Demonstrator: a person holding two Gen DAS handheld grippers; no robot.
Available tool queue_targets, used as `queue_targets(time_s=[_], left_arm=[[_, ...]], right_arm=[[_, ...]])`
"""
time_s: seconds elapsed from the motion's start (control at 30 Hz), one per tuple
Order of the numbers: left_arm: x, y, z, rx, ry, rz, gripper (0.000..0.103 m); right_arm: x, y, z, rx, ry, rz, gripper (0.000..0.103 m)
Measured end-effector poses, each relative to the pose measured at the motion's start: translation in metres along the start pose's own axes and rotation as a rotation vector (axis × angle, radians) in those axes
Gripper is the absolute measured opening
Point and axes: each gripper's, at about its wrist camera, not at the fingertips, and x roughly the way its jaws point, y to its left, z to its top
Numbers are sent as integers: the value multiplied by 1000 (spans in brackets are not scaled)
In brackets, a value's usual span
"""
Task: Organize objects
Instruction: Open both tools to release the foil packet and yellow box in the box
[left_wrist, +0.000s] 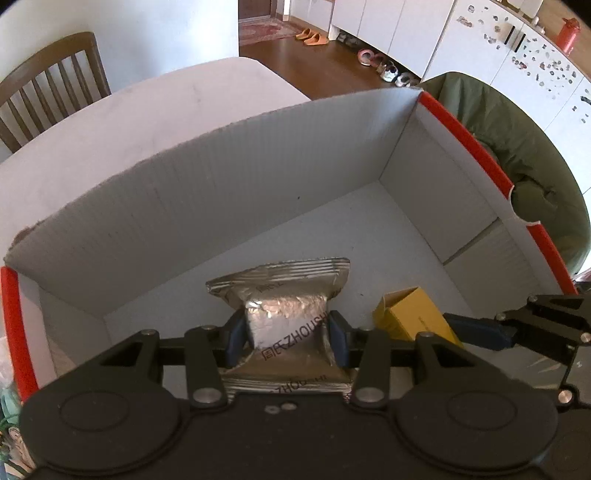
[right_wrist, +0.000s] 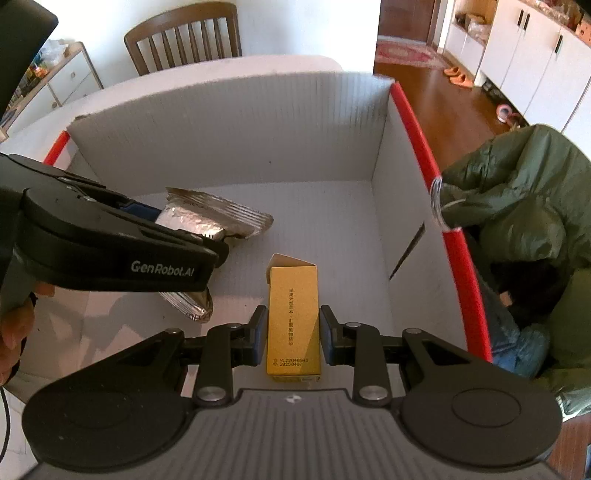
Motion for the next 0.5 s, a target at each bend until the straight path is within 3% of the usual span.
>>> queue_targets(time_s=[0.37, 0.5], left_arm=[[5, 3, 1, -27, 10, -24, 50], [3, 4, 3, -44, 1, -33, 65]], right_arm=[[5, -3, 0, 6, 3, 11, 30], [-1, -4, 0, 11, -12, 22, 30]])
